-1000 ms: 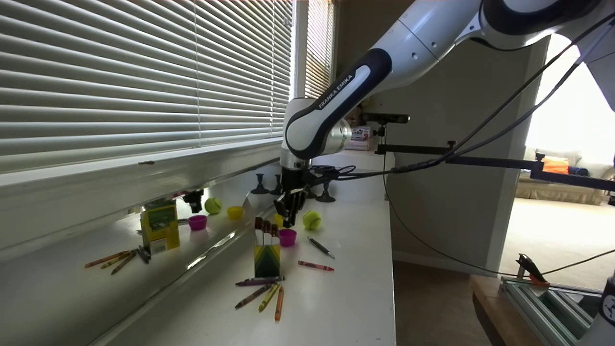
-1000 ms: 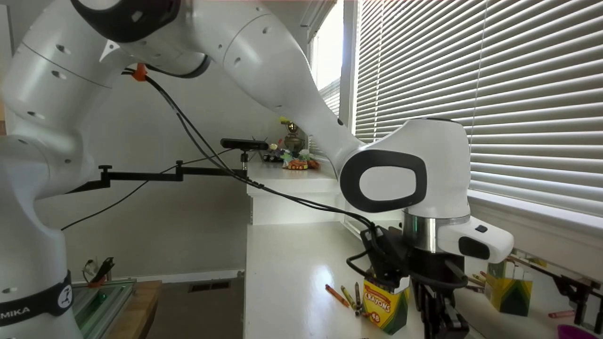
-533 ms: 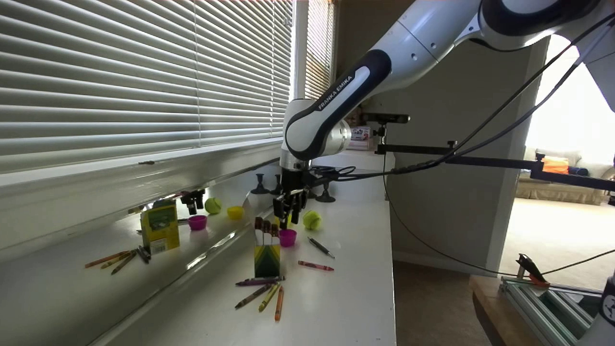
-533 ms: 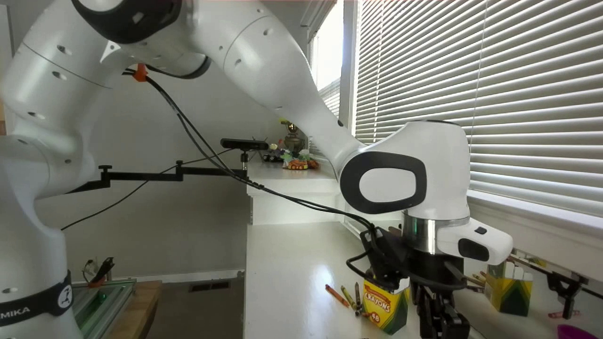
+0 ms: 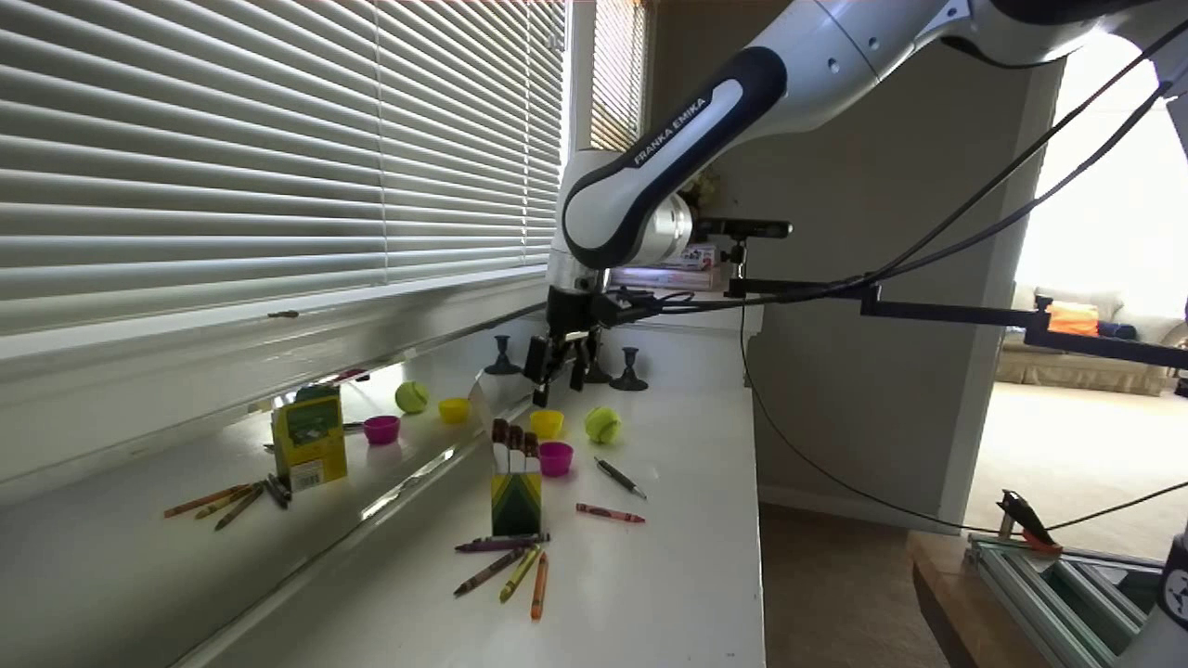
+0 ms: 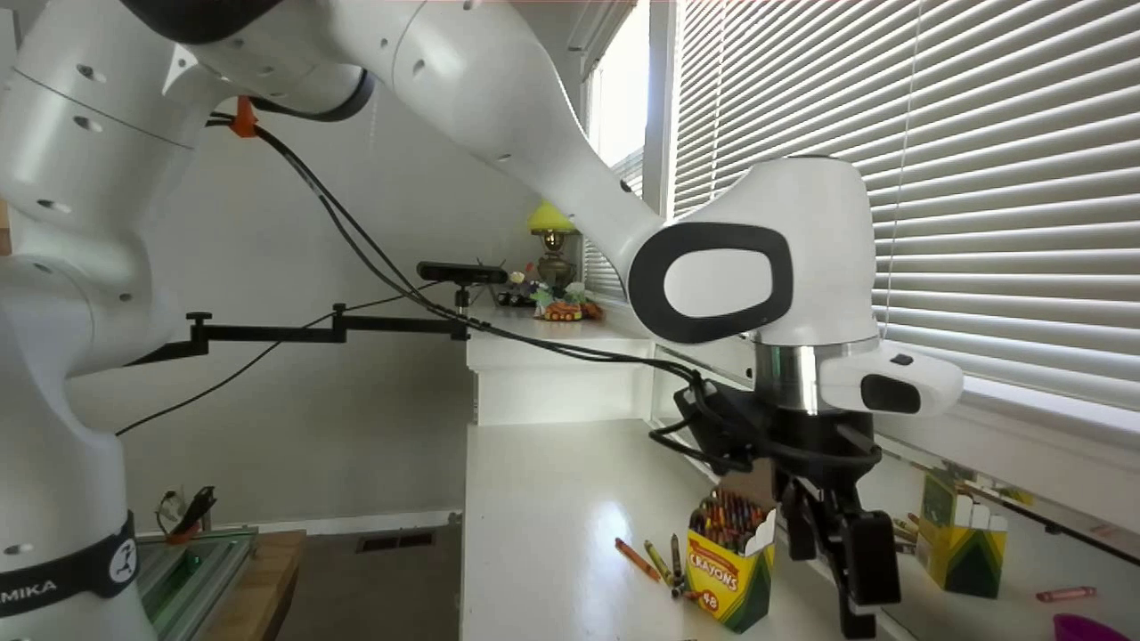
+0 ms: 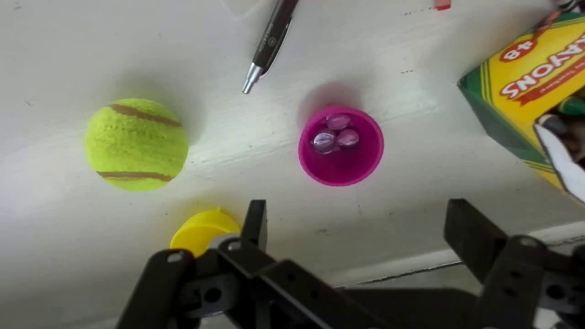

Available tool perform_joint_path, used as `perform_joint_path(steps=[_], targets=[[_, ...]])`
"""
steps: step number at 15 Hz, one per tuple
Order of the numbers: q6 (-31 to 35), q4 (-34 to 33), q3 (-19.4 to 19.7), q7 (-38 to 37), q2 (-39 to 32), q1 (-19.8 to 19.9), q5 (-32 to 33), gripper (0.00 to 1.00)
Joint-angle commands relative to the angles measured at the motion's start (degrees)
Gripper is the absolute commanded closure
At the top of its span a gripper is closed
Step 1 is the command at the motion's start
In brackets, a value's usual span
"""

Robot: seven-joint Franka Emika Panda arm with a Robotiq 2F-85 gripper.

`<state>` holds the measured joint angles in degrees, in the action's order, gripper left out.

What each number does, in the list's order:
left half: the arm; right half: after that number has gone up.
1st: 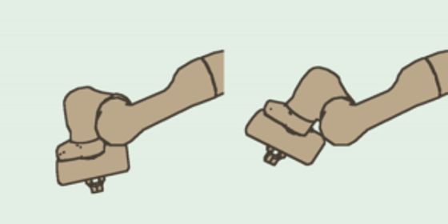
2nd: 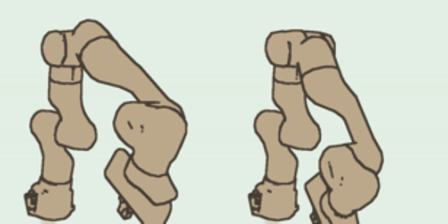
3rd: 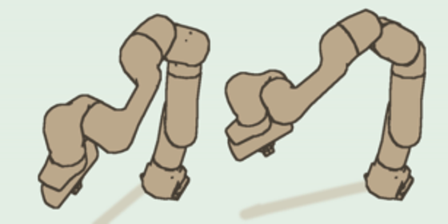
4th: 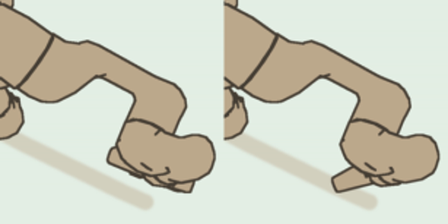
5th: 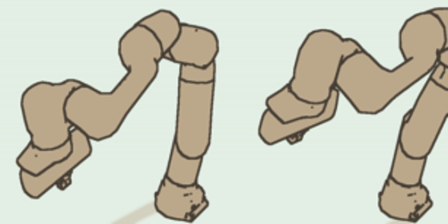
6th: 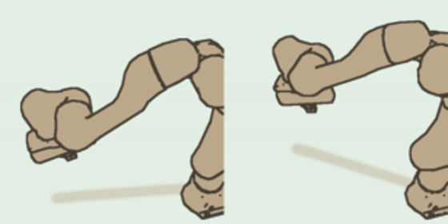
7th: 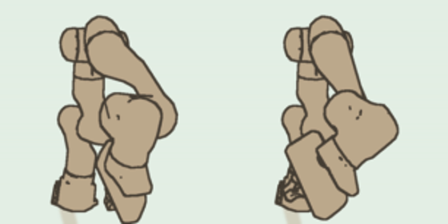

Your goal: Put two shiny objects in the pink bowl then put the pink crayon in the box on the counter.

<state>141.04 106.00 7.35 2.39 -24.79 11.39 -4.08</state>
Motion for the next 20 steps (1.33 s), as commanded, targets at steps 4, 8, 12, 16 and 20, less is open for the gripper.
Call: perform_joint_path(steps=[4,8,12,16,20], targets=[[-6.1,9.6,1.1,3.5,11.2,-0.2,4.2,0.00],[-14.2,12.2,1.1,8.6,15.4,-0.1,6.2,0.00],[-19.5,14.8,1.0,12.6,18.5,-0.4,7.7,0.00],[-19.0,12.9,1.1,11.7,16.5,-0.4,6.0,0.00],[-18.9,14.4,1.0,13.1,17.4,-0.5,7.0,0.00]])
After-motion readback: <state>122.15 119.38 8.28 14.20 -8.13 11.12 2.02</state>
